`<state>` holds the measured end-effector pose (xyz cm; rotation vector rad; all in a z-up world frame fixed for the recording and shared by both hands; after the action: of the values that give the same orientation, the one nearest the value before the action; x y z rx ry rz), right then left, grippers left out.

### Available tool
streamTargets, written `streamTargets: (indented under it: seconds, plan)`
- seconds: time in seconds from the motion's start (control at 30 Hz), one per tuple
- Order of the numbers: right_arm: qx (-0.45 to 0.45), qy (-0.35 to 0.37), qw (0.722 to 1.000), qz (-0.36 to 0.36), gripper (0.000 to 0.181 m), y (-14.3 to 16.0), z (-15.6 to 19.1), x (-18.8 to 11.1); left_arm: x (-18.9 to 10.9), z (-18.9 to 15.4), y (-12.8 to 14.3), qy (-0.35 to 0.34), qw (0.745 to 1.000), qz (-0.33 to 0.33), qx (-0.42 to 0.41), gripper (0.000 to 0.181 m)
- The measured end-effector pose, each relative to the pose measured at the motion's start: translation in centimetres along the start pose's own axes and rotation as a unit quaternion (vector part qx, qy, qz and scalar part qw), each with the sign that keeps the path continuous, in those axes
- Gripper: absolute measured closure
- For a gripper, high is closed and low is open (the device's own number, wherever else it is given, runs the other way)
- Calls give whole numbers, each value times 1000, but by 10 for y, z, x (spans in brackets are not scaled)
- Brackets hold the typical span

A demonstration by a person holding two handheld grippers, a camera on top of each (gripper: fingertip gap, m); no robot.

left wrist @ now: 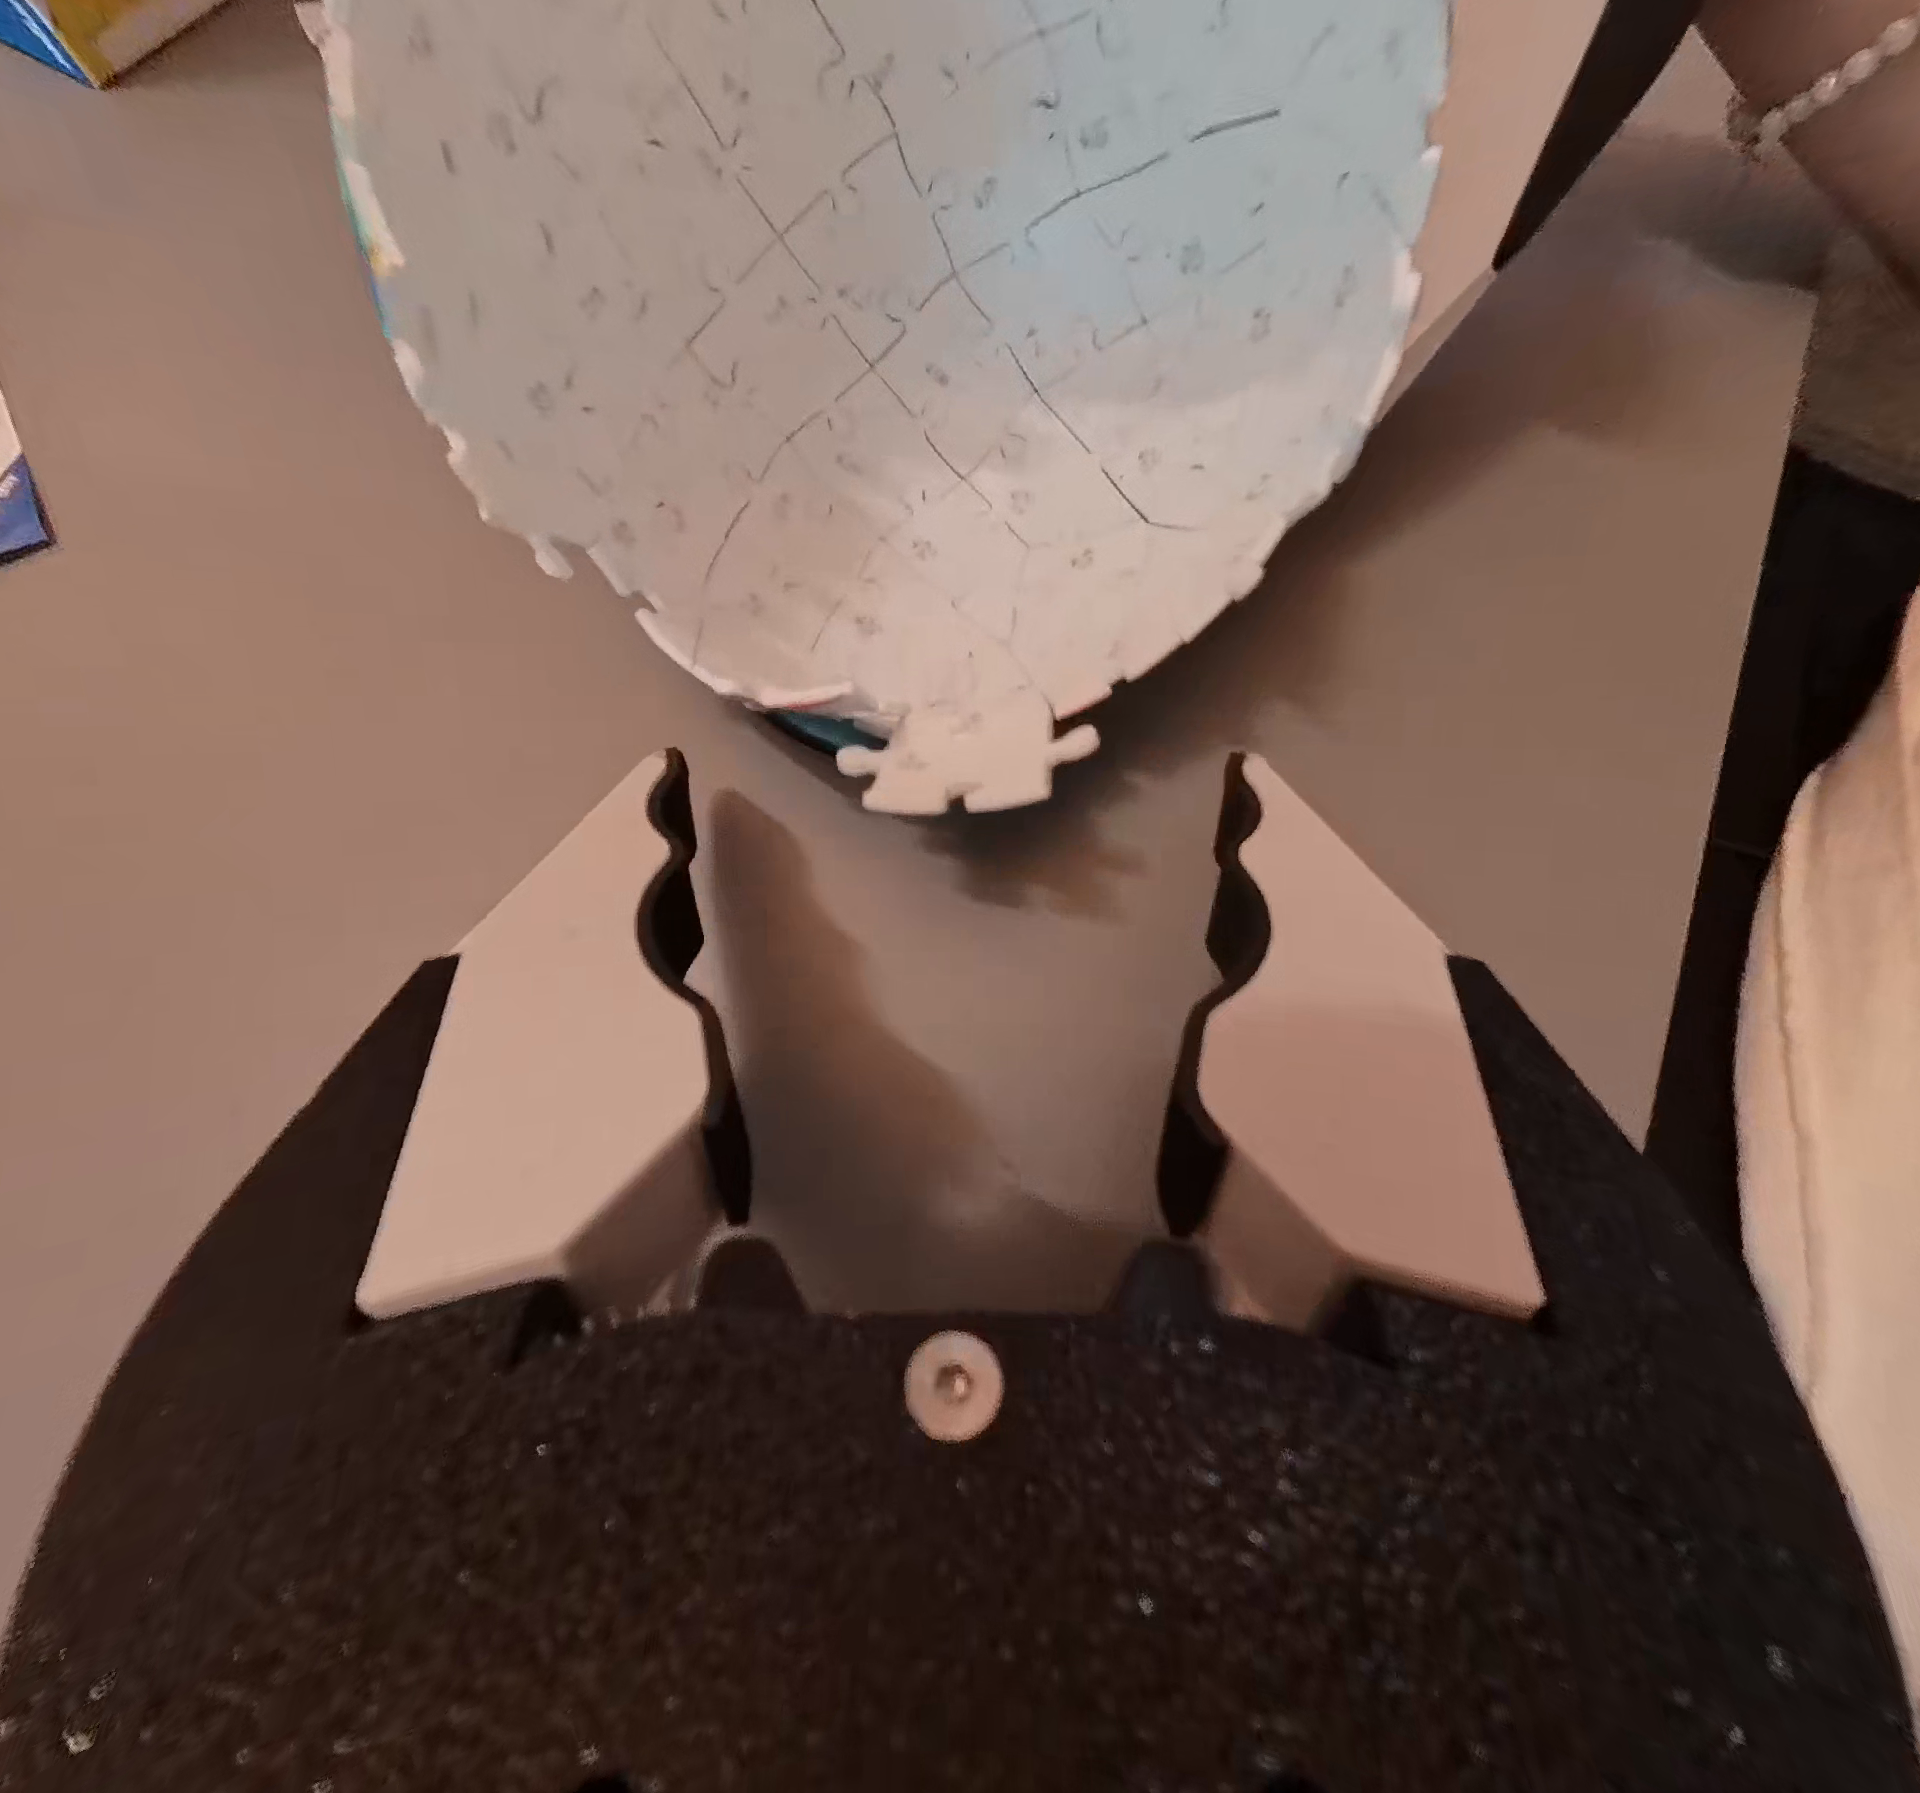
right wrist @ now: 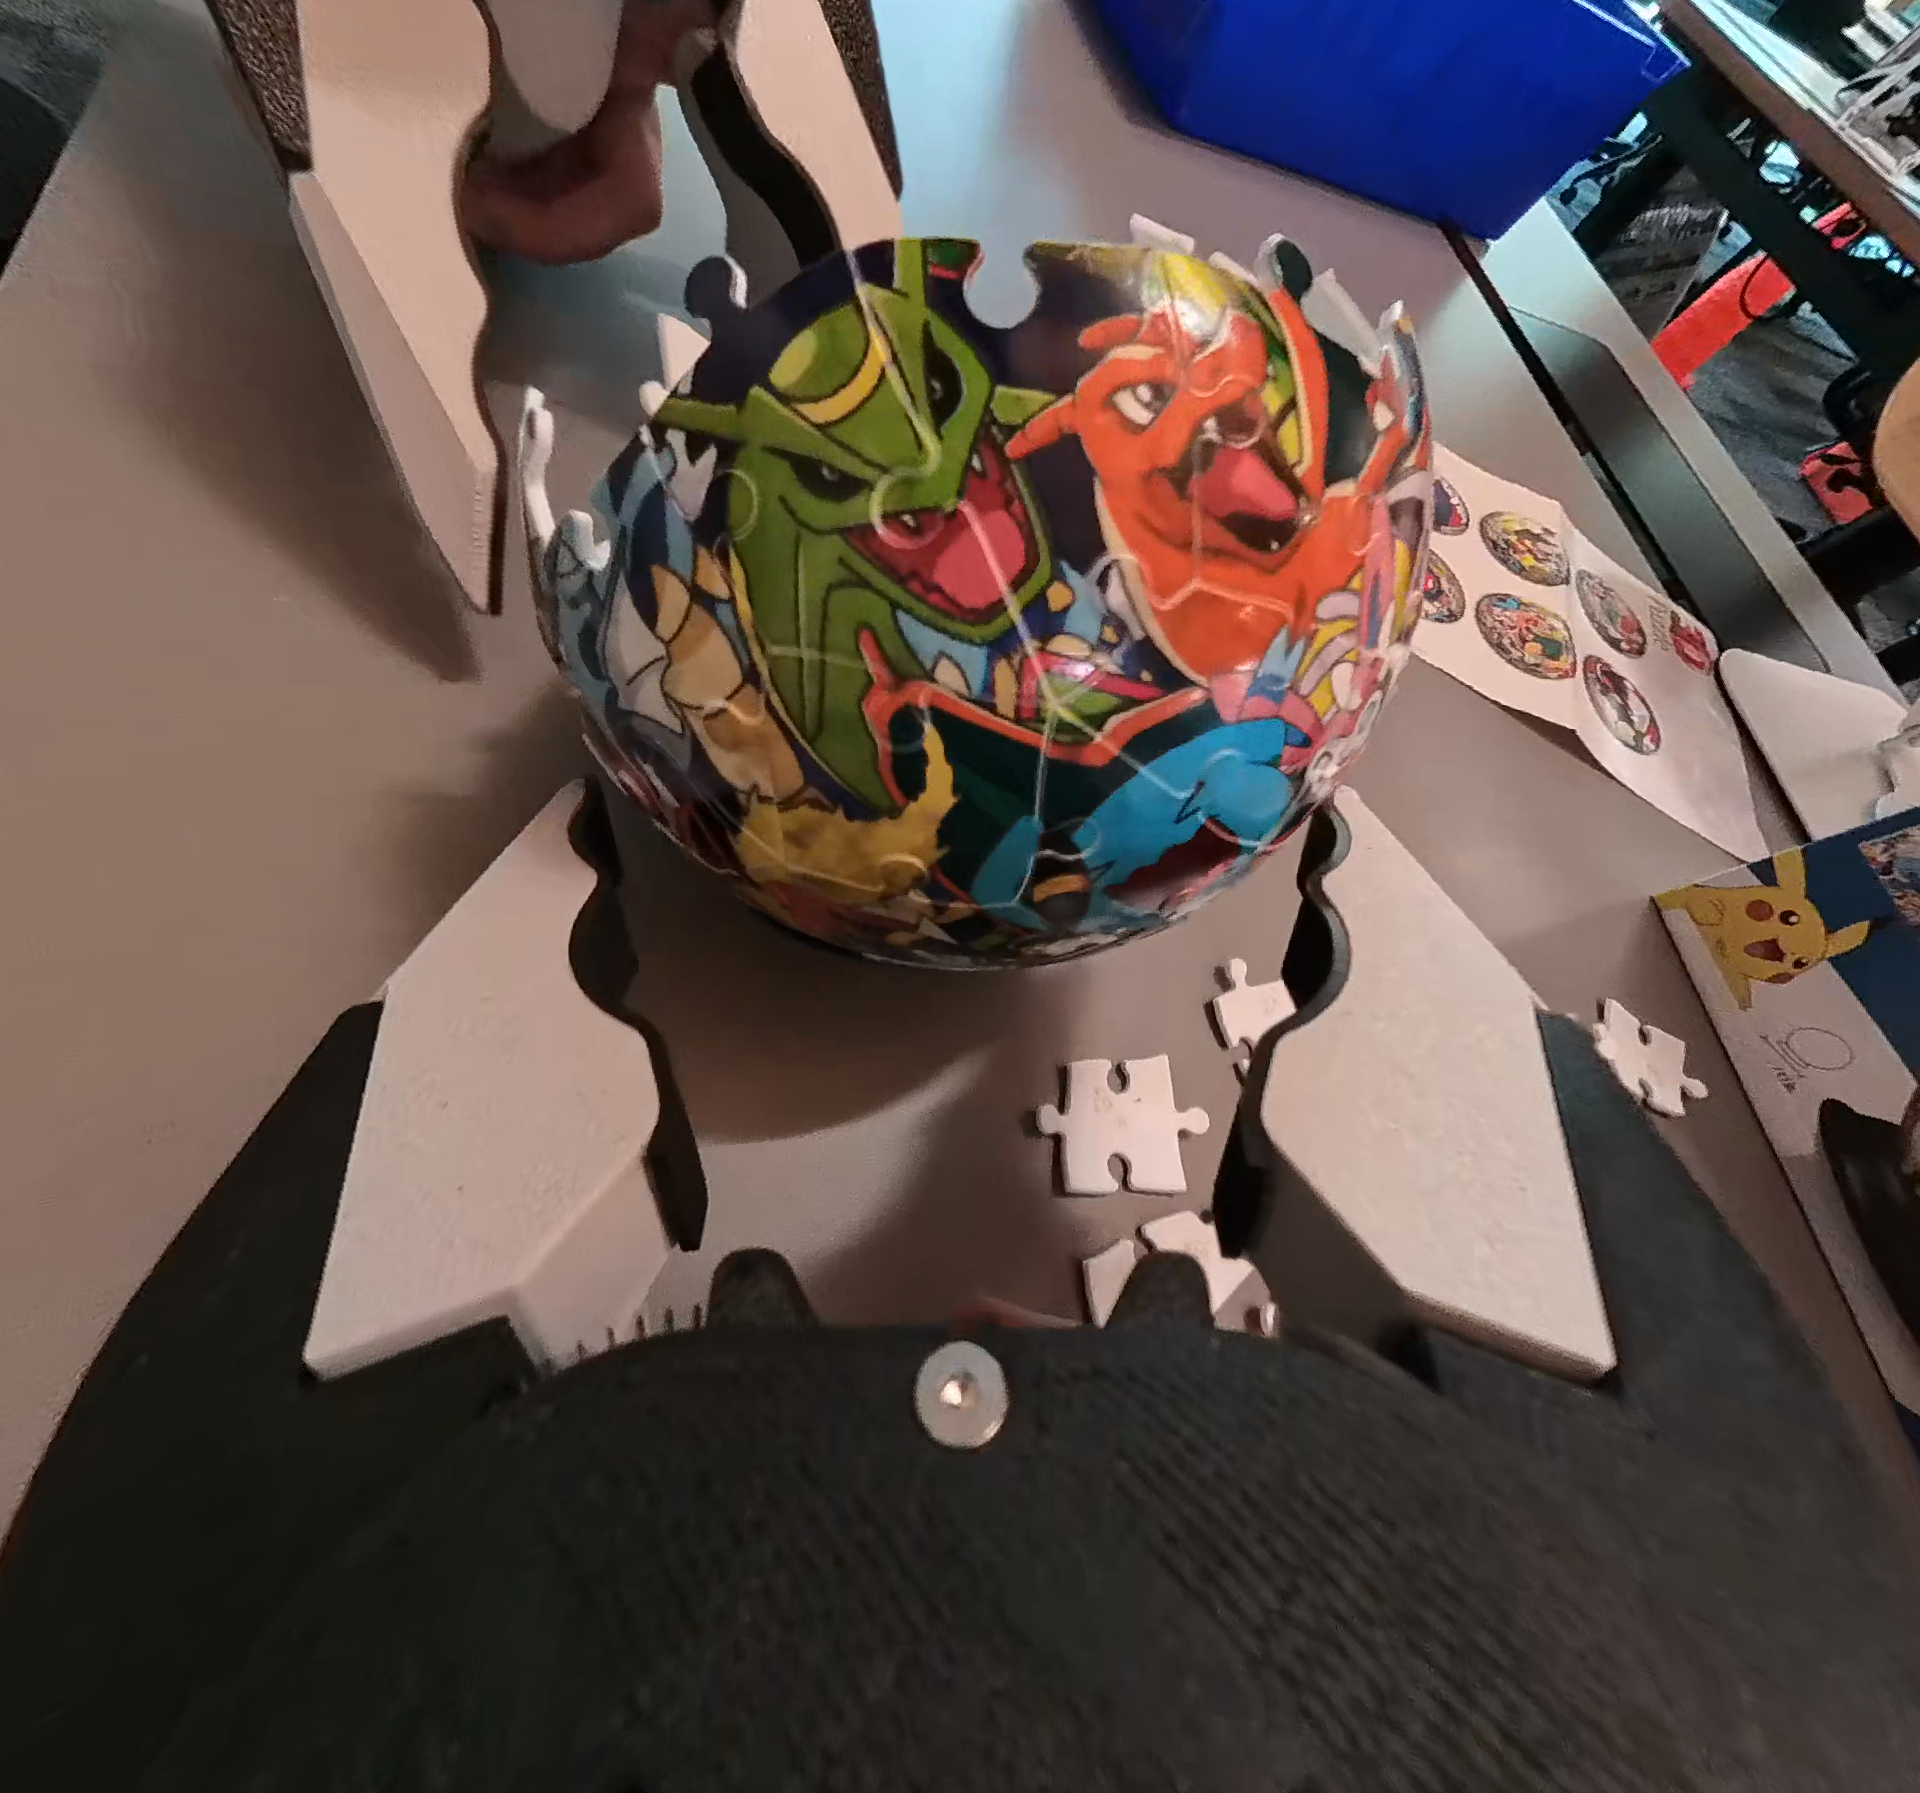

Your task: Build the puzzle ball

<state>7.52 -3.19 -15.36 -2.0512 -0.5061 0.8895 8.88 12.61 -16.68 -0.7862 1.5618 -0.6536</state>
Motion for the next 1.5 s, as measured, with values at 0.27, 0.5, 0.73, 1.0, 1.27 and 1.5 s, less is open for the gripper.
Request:
streamTargets:
  seconds: [0.27,0.5,0.73,1.0,1.27,1.5]
  plan:
    - [-44,38,998,-26,49,1,1,4,10,1,-5,11,1000,14,15,79]
    - [-60,-10,998,28,46,5,-3,4,17,6,-9,2,1000,21,20,73]
    - [-5,-29,999,-42,44,-5,-11,4,21,10,-14,-14,1000,17,22,71]
    - [-43,6,998,-51,39,-18,-4,3,26,10,-20,-17,999,24,32,72]
    - [-113,37,993,15,40,-14,-4,-1,31,10,-24,-31,997,42,50,74]
    - [-160,39,985,55,40,-17,-7,-16,41,3,-33,-21,997,42,64,73]
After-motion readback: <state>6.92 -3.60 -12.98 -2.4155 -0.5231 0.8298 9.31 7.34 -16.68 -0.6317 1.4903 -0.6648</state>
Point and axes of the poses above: each gripper's, where its closed fingertips meet, x out along the fingers, y out of its underside, z = x × y across the jaws, the point moved 7 cm from there along -x, back along the fingers, and after that the axes turned 9 degrees about y, right-handed, at the moved point
